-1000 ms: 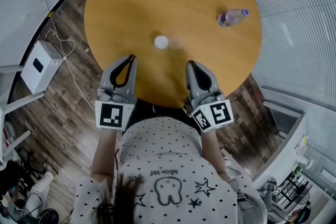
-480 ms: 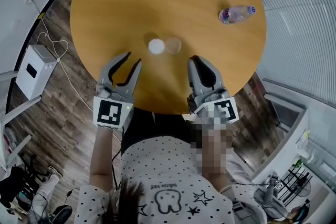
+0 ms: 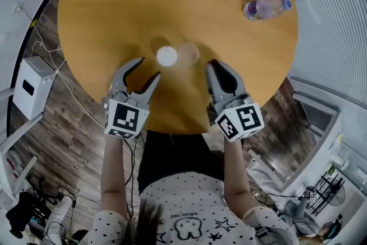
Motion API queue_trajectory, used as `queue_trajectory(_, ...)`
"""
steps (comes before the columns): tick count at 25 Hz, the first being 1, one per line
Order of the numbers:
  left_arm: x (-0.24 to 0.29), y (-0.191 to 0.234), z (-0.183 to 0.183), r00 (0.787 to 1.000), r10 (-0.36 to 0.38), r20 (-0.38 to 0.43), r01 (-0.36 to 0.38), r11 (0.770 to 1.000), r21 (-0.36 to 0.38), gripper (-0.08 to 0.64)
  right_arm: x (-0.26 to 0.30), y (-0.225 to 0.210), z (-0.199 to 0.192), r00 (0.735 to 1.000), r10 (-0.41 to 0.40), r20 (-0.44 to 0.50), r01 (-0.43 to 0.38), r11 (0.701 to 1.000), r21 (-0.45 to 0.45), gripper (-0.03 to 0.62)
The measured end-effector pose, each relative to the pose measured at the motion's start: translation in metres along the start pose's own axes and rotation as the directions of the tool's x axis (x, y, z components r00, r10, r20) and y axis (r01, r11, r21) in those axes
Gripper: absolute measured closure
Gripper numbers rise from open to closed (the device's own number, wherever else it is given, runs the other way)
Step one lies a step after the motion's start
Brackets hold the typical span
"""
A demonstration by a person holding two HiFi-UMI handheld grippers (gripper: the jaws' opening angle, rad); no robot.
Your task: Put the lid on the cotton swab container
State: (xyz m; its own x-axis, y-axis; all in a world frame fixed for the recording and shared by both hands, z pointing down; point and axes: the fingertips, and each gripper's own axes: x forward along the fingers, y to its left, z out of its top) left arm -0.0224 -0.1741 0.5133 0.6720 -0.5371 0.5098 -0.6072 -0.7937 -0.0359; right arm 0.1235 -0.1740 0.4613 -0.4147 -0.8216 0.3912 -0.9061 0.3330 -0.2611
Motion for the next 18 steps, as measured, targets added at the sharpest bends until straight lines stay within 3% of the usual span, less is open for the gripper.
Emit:
queue_trajectory(6,0.026,-0.009,-0.012,0.999,-0.051,-0.010,0.051,0.997,0.062,0.294,0.005,-0.017,-0.029,0.999,-0.017,-0.041,0.018,0.999,0.032,0.523)
queue_trajectory(11,0.044,-0.013,-0.013,0.997,-0.075,0.011,0.073,0.993,0.093,0.287,0.016,-0.030,-0.031,0.999,-0.037,-0.009,0.038,0.998,0.051,0.523)
queue_trajectory(18,0.053,-0.015,0.003,0.997,-0.075,0.033,0.070,0.987,0.146,0.288,0.035,-0.023,-0.039,1.000,0.025,-0.007,-0.024,0.999,0.041,0.523)
